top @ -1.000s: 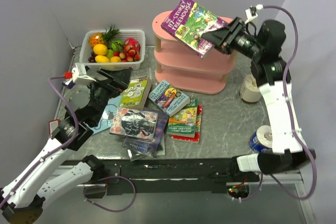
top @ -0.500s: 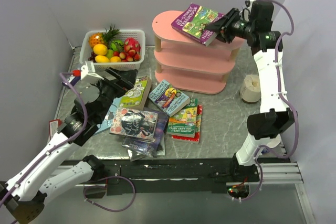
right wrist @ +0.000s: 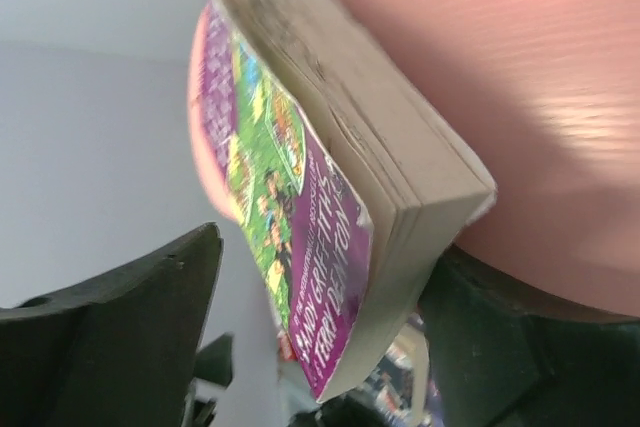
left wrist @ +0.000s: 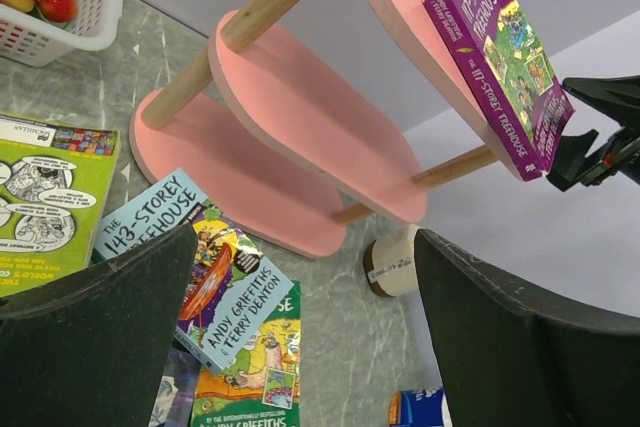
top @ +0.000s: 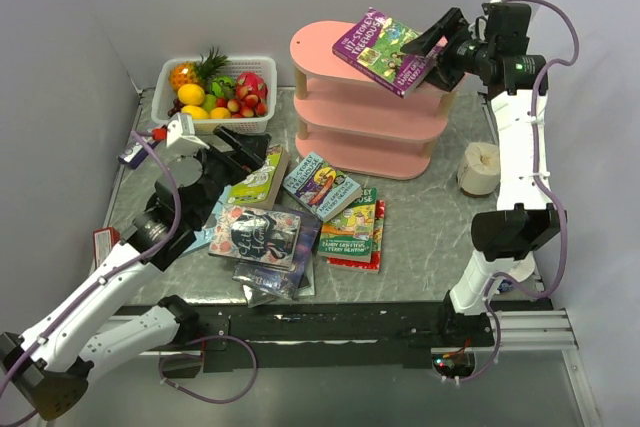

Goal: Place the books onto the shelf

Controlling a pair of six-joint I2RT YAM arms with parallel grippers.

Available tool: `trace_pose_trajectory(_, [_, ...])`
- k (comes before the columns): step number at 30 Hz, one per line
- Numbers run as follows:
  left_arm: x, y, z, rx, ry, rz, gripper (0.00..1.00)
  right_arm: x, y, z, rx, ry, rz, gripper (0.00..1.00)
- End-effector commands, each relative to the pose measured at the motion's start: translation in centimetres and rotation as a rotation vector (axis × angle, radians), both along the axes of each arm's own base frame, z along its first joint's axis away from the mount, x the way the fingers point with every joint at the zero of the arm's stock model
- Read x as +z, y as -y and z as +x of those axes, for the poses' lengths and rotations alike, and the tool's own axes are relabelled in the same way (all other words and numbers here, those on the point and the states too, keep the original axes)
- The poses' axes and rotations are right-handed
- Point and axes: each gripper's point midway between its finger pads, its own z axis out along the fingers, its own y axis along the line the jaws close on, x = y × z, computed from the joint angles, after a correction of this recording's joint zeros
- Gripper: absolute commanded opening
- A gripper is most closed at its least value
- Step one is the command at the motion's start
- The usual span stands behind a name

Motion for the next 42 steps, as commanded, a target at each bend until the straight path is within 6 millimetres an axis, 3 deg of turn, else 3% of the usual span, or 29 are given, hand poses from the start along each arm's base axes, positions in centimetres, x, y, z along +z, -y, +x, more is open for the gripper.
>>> trace_pose_trajectory(1, [1.9, 0.0, 0.3, -0.006, 0.059, -0.001, 0.96, 3.6, 3.3, -1.2, -0.134, 0.134, -0.115, 0.89])
trace_pose_trajectory(5, [2.5, 0.5, 1.0, -0.015, 0.063, 0.016, 0.96, 5.4, 4.7, -2.6, -0.208, 0.185, -0.161, 0.91])
trace_pose_trajectory(8, [4.0, 1.2, 2.0, -0.033, 0.081, 0.027, 0.96, 6.7, 4.9, -4.3, -0.235, 0.246, -0.172, 0.91])
trace_pose_trajectory(9, [5.5, 1.4, 2.2, -0.044, 0.108, 0.021, 0.96, 6.9, 4.8, -4.8, -0.237, 0.264, -0.183, 0.91])
trace_pose_trajectory(11, [5.9, 3.0, 3.6, -0.103, 0.112, 0.027, 0.96, 7.3, 4.8, -6.2, -0.238, 0.309, -0.198, 0.90])
trace_pose_trajectory(12, [8.1, 3.6, 3.8, -0.133, 0.152, 0.014, 0.96, 7.3, 3.6, -6.8, -0.203, 0.334, -0.201, 0.89])
trace_pose_trajectory(13, [7.5, 4.5, 5.4, -0.152, 0.138, 0.033, 0.96, 6.1, 3.0, -7.5, -0.185, 0.324, -0.200, 0.89])
trace_pose_trajectory(14, [7.9, 5.7, 5.6, -0.219, 0.149, 0.035, 0.96, 6.1, 2.7, -7.5, -0.174, 0.351, -0.195, 0.87])
trace_pose_trajectory(15, [10.8, 6.1, 6.0, -0.235, 0.214, 0.011, 0.97, 5.8, 2.3, -7.7, -0.157, 0.362, -0.193, 0.84])
trace_pose_trajectory(16, [9.7, 6.9, 8.2, -0.245, 0.189, 0.022, 0.99, 3.9, 2.0, -8.0, -0.142, 0.338, -0.195, 0.82])
trace_pose_trajectory(17, [10.1, 7.8, 8.5, -0.301, 0.198, 0.018, 0.99, 4.1, 1.8, -7.7, -0.141, 0.377, -0.187, 0.80])
trace_pose_trajectory(18, [12.4, 7.7, 9.2, -0.307, 0.242, -0.010, 0.98, 3.7, 1.6, -7.8, -0.131, 0.383, -0.173, 0.79])
trace_pose_trajectory(19, [11.0, 8.8, 11.2, -0.328, 0.210, -0.005, 0.97, 2.0, 1.4, -8.1, -0.122, 0.364, -0.168, 0.79])
trace_pose_trajectory(20, [11.1, 9.4, 11.7, -0.363, 0.214, -0.012, 0.97, 1.8, 1.1, -8.1, -0.117, 0.377, -0.149, 0.79])
trace_pose_trajectory(21, [13.1, 9.5, 12.3, -0.375, 0.261, -0.040, 0.97, 1.3, 1.0, -8.0, -0.115, 0.392, -0.139, 0.79])
trace_pose_trajectory(22, [11.5, 10.4, 14.0, -0.396, 0.235, -0.038, 0.97, 1.3, 0.8, -8.0, -0.108, 0.408, -0.127, 0.79])
trace_pose_trajectory(23, [12.6, 11.0, 14.1, -0.436, 0.253, -0.066, 0.96, 1.1, 0.7, -7.9, -0.106, 0.409, -0.118, 0.80])
trace_pose_trajectory(25, [12.3, 11.7, 15.8, -0.460, 0.272, -0.089, 0.95, 1.0, 0.5, -7.4, -0.101, 0.413, -0.118, 0.80])
trace_pose_trajectory(27, [13.5, 12.2, 15.9, -0.488, 0.308, -0.110, 0.94, 1.1, 0.5, -7.0, -0.100, 0.415, -0.122, 0.80])
trace_pose_trajectory(29, [13.1, 12.8, 16.9, -0.499, 0.310, -0.112, 0.94, 0.8, 0.5, -6.1, -0.097, 0.408, -0.131, 0.79])
trace_pose_trajectory(30, [14.2, 12.9, 17.1, -0.498, 0.337, -0.110, 0.93, 1.1, 0.4, -5.9, -0.097, 0.411, -0.131, 0.79])
trace_pose_trajectory(32, [13.2, 13.3, 18.5, -0.486, 0.306, -0.095, 0.93, 0.7, 0.2, -5.3, -0.090, 0.402, -0.124, 0.77])
trace_pose_trajectory(33, [14.4, 13.2, 18.7, -0.481, 0.333, -0.095, 0.93, 0.3, 0.2, -5.2, -0.089, 0.393, -0.115, 0.76])
trace_pose_trajectory(34, [13.5, 13.8, 19.5, -0.489, 0.315, -0.091, 0.93, 0.3, 0.1, -5.2, -0.088, 0.398, -0.107, 0.75])
trace_pose_trajectory(36, [14.2, 14.0, 19.9, -0.495, 0.326, -0.091, 0.93, 0.3, 0.2, -5.1, -0.099, 0.403, -0.097, 0.70])
trace_pose_trajectory(37, [13.1, 14.4, 20.8, -0.496, 0.306, -0.088, 0.93, 0.3, 0.2, -5.1, -0.099, 0.403, -0.097, 0.69])
trace_pose_trajectory(42, [12.2, 14.9, 22.1, -0.514, 0.293, -0.109, 0.91, 0.4, 0.4, -4.5, -0.110, 0.395, -0.112, 0.63])
